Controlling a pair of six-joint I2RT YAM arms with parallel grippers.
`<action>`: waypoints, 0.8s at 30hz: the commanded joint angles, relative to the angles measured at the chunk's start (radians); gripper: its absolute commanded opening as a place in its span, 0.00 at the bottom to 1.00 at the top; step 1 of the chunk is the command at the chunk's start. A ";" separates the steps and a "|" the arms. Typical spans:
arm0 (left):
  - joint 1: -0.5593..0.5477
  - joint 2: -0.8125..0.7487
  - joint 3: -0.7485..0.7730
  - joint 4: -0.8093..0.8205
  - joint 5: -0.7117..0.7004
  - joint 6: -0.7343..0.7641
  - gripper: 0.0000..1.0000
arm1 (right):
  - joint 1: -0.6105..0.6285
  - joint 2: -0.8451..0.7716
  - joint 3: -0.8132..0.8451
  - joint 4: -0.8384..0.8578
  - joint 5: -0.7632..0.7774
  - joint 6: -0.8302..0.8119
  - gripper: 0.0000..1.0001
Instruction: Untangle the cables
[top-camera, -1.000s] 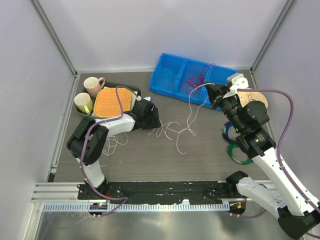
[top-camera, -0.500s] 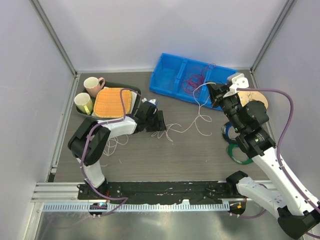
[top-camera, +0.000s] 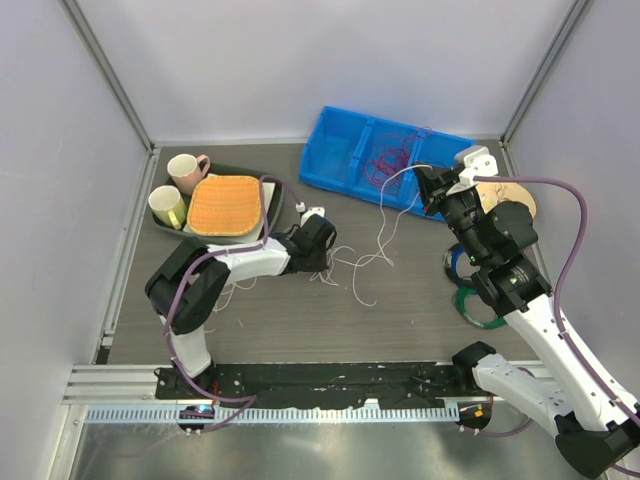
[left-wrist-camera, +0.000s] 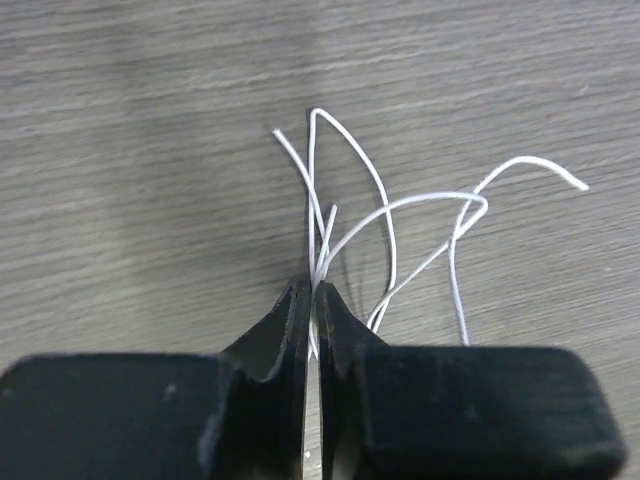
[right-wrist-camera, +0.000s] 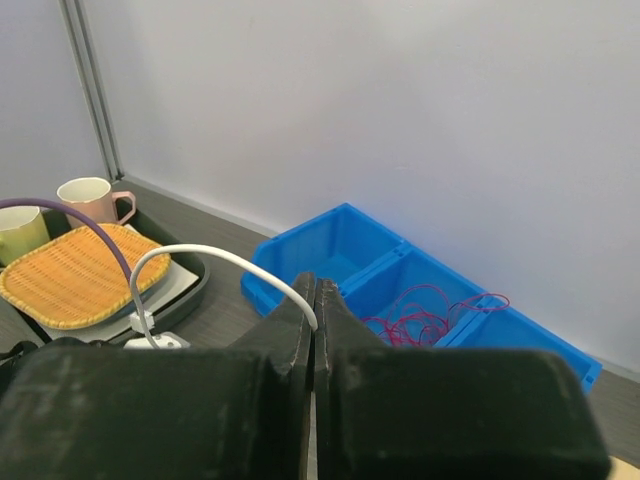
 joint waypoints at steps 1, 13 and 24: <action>-0.018 0.024 0.018 -0.236 -0.253 -0.070 0.00 | -0.002 -0.013 -0.002 0.043 0.044 -0.006 0.01; 0.249 -0.160 -0.147 -0.466 -0.375 -0.282 0.00 | -0.002 -0.056 -0.023 0.102 0.805 -0.053 0.01; 0.254 -0.272 -0.236 -0.316 -0.240 -0.157 0.00 | -0.002 -0.066 -0.029 0.096 0.626 -0.032 0.01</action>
